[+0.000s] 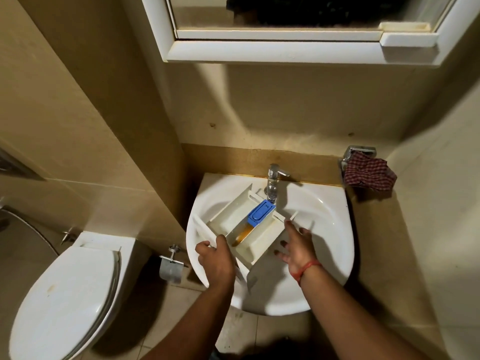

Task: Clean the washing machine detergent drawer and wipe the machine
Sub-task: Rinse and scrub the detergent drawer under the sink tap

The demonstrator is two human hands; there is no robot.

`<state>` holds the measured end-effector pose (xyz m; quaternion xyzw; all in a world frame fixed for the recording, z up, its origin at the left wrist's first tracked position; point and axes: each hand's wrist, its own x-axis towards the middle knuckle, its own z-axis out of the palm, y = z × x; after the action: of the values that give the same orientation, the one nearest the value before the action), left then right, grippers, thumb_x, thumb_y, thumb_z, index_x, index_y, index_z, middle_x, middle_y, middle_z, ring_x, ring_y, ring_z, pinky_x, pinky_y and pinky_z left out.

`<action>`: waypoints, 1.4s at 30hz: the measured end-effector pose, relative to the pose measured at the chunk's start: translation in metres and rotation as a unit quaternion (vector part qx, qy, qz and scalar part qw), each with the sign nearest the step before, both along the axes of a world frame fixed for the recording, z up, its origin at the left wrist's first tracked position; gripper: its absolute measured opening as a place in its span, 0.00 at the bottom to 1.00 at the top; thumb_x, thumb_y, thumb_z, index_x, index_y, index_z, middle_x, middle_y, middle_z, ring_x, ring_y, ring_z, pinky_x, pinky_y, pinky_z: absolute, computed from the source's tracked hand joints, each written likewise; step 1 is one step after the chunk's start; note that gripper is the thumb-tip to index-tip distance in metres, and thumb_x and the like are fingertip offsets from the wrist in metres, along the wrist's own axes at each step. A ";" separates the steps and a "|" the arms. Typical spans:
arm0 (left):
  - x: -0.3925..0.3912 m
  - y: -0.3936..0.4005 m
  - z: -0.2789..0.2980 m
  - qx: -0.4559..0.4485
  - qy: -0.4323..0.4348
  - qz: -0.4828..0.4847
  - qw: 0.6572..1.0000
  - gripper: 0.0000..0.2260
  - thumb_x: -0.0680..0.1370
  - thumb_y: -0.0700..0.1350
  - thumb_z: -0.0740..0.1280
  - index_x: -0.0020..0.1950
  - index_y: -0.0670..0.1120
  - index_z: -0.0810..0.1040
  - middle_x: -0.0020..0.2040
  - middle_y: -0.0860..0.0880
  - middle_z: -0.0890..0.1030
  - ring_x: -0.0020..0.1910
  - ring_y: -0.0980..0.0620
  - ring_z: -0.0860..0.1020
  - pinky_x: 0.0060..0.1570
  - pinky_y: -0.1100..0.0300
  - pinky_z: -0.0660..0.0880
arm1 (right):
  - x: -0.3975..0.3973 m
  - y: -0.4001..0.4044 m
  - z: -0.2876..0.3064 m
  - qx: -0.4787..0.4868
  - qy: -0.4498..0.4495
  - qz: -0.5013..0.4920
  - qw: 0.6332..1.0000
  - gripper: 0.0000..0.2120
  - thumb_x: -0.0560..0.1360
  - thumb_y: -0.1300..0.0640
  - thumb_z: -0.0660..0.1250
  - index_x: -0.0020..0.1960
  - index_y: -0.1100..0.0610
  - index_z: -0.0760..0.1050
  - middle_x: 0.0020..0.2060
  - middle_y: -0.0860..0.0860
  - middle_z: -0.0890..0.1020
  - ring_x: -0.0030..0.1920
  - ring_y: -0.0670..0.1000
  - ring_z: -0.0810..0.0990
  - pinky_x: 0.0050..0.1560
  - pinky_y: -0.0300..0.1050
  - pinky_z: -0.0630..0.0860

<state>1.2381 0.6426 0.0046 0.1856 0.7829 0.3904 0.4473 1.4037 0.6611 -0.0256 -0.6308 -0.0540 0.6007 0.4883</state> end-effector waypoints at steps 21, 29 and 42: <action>-0.048 0.020 -0.011 0.021 0.128 -0.203 0.970 0.11 0.76 0.42 0.65 0.59 0.44 0.77 0.56 0.46 0.80 0.56 0.45 0.76 0.57 0.54 0.71 | 0.012 0.045 -0.006 -0.102 -0.330 0.286 0.894 0.12 0.80 0.64 0.54 0.38 0.55 0.62 0.37 0.55 0.69 0.37 0.55 0.70 0.33 0.38 0.66; -0.057 0.041 -0.010 -0.011 0.081 -0.360 0.929 0.05 0.75 0.39 0.64 0.44 0.45 0.80 0.41 0.47 0.83 0.44 0.46 0.81 0.46 0.53 0.77 | 0.022 0.047 -0.003 -0.121 -0.361 0.313 0.870 0.22 0.80 0.63 0.53 0.73 0.62 0.61 0.48 0.59 0.73 0.41 0.56 0.74 0.36 0.44 0.72; -0.029 0.059 -0.029 -0.054 0.069 -0.521 0.849 0.20 0.79 0.39 0.61 0.70 0.48 0.67 0.60 0.43 0.79 0.57 0.43 0.78 0.60 0.47 0.75 | 0.018 0.052 -0.007 -0.010 -0.565 0.220 0.795 0.25 0.78 0.64 0.61 0.74 0.63 0.63 0.69 0.61 0.67 0.69 0.62 0.67 0.70 0.50 0.64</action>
<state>1.2096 0.7012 -0.0241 0.5679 0.6201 0.0437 0.5395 1.4219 0.7135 -0.0322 -0.8339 -0.4516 0.2290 0.2196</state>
